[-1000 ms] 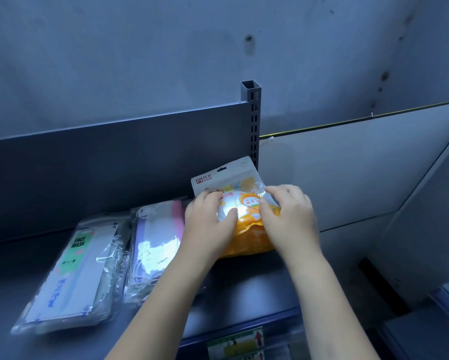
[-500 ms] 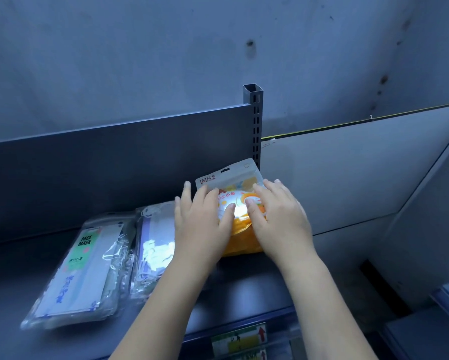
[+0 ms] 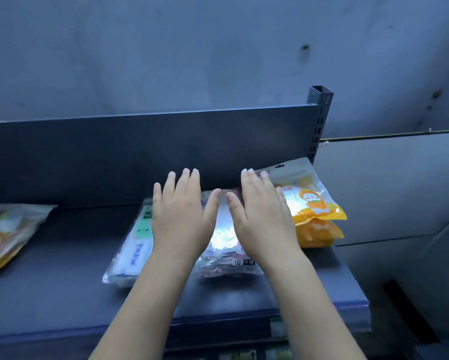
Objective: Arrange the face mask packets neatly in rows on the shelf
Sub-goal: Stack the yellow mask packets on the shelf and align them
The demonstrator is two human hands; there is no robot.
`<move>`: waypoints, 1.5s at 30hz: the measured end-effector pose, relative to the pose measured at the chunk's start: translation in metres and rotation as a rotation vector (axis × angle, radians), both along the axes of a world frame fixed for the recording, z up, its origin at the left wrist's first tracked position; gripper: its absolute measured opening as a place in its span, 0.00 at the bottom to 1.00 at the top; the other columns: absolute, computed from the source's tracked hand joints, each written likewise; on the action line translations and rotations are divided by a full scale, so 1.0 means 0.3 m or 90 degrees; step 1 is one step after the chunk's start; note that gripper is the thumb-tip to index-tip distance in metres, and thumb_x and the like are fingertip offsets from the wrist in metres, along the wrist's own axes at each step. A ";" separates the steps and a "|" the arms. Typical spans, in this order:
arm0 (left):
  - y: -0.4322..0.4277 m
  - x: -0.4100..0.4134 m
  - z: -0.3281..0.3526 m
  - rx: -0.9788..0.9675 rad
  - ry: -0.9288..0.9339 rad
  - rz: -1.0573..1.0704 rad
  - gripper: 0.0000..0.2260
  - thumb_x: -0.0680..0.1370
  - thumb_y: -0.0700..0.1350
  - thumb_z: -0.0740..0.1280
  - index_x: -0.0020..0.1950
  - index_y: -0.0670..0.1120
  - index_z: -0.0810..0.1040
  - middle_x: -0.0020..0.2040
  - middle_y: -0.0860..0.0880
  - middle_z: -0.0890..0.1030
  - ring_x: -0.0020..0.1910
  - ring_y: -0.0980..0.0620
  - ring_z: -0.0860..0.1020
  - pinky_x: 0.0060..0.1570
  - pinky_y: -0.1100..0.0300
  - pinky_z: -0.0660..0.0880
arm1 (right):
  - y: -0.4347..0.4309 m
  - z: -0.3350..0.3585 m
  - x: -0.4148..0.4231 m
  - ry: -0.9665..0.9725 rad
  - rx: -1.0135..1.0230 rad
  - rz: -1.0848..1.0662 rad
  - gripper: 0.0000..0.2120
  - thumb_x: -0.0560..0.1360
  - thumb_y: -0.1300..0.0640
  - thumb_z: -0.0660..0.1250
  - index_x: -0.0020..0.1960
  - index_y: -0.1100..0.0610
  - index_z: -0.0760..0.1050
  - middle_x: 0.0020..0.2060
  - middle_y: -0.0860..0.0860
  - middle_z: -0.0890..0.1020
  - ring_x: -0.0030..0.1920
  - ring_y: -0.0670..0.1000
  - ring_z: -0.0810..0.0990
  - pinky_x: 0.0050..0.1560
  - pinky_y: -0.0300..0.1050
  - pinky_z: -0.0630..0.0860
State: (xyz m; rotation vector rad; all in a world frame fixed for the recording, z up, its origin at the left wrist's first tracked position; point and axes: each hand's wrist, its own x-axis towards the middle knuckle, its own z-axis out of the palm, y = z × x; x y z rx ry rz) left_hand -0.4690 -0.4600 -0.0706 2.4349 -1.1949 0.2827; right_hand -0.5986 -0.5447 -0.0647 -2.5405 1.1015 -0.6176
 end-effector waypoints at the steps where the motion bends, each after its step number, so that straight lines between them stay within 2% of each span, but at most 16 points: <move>1: 0.033 0.031 -0.002 0.001 -0.003 0.006 0.38 0.80 0.67 0.42 0.84 0.47 0.62 0.84 0.49 0.64 0.85 0.45 0.55 0.82 0.44 0.46 | 0.029 -0.002 0.032 0.002 0.002 0.003 0.33 0.85 0.38 0.45 0.85 0.52 0.50 0.85 0.46 0.53 0.85 0.49 0.45 0.84 0.55 0.45; 4: 0.122 0.120 -0.013 0.024 -0.006 0.018 0.35 0.84 0.65 0.45 0.85 0.47 0.60 0.85 0.49 0.62 0.85 0.46 0.53 0.83 0.45 0.47 | 0.114 -0.014 0.123 0.008 0.000 0.002 0.33 0.84 0.37 0.44 0.85 0.51 0.50 0.85 0.46 0.53 0.85 0.49 0.44 0.83 0.55 0.45; 7: 0.205 0.179 -0.024 0.040 0.012 0.019 0.38 0.81 0.68 0.41 0.86 0.49 0.56 0.86 0.51 0.58 0.86 0.48 0.50 0.83 0.47 0.45 | 0.195 -0.031 0.195 -0.002 -0.007 -0.017 0.37 0.81 0.35 0.36 0.85 0.51 0.51 0.85 0.46 0.54 0.85 0.49 0.45 0.83 0.57 0.43; 9: 0.251 0.208 -0.027 0.023 0.039 0.018 0.37 0.81 0.67 0.41 0.86 0.49 0.55 0.86 0.53 0.56 0.86 0.50 0.48 0.83 0.48 0.43 | 0.241 -0.045 0.240 -0.026 0.004 -0.032 0.37 0.81 0.35 0.35 0.85 0.52 0.51 0.85 0.45 0.55 0.85 0.49 0.45 0.83 0.57 0.42; 11: 0.280 0.232 -0.032 0.008 0.069 0.020 0.36 0.82 0.66 0.45 0.86 0.49 0.53 0.86 0.53 0.55 0.86 0.51 0.47 0.83 0.49 0.43 | 0.274 -0.062 0.277 -0.026 0.009 -0.026 0.35 0.83 0.36 0.37 0.85 0.52 0.48 0.85 0.45 0.52 0.84 0.48 0.43 0.83 0.56 0.41; 13: 0.298 0.249 -0.041 0.007 0.080 0.025 0.35 0.83 0.65 0.48 0.87 0.49 0.52 0.87 0.53 0.54 0.86 0.51 0.46 0.83 0.49 0.43 | 0.299 -0.071 0.304 -0.022 0.002 -0.015 0.37 0.81 0.35 0.34 0.86 0.52 0.46 0.85 0.45 0.49 0.84 0.47 0.40 0.83 0.55 0.39; 18: 0.295 0.285 -0.053 -0.003 0.087 0.053 0.36 0.83 0.65 0.47 0.86 0.48 0.53 0.87 0.52 0.55 0.86 0.50 0.47 0.83 0.48 0.43 | 0.287 -0.085 0.352 0.003 0.001 0.021 0.40 0.78 0.35 0.29 0.86 0.52 0.42 0.85 0.44 0.45 0.84 0.47 0.37 0.83 0.54 0.37; 23: 0.277 0.330 -0.054 0.005 0.082 0.086 0.35 0.84 0.64 0.50 0.86 0.46 0.55 0.86 0.50 0.58 0.86 0.48 0.49 0.83 0.47 0.44 | 0.251 -0.073 0.376 0.034 0.031 0.017 0.36 0.82 0.36 0.35 0.86 0.51 0.41 0.85 0.43 0.43 0.83 0.48 0.33 0.82 0.54 0.36; 32: 0.313 0.424 -0.055 0.020 0.059 0.114 0.36 0.83 0.65 0.47 0.86 0.45 0.56 0.86 0.48 0.60 0.86 0.47 0.51 0.83 0.46 0.45 | 0.256 -0.045 0.484 0.062 0.015 0.053 0.35 0.84 0.37 0.38 0.86 0.53 0.41 0.85 0.45 0.43 0.84 0.49 0.35 0.83 0.56 0.37; 38: 0.451 0.569 -0.069 0.042 0.059 0.143 0.36 0.83 0.65 0.47 0.86 0.45 0.55 0.86 0.48 0.58 0.86 0.47 0.49 0.83 0.46 0.45 | 0.376 -0.029 0.618 0.101 0.039 0.086 0.35 0.85 0.37 0.42 0.86 0.54 0.44 0.85 0.46 0.47 0.84 0.50 0.37 0.83 0.58 0.40; 45: 0.681 0.848 -0.090 0.045 0.066 0.117 0.35 0.83 0.65 0.48 0.86 0.46 0.56 0.86 0.49 0.58 0.86 0.48 0.49 0.83 0.47 0.43 | 0.615 -0.027 0.895 0.047 0.051 0.090 0.34 0.85 0.38 0.44 0.85 0.54 0.48 0.85 0.47 0.51 0.85 0.50 0.41 0.83 0.55 0.44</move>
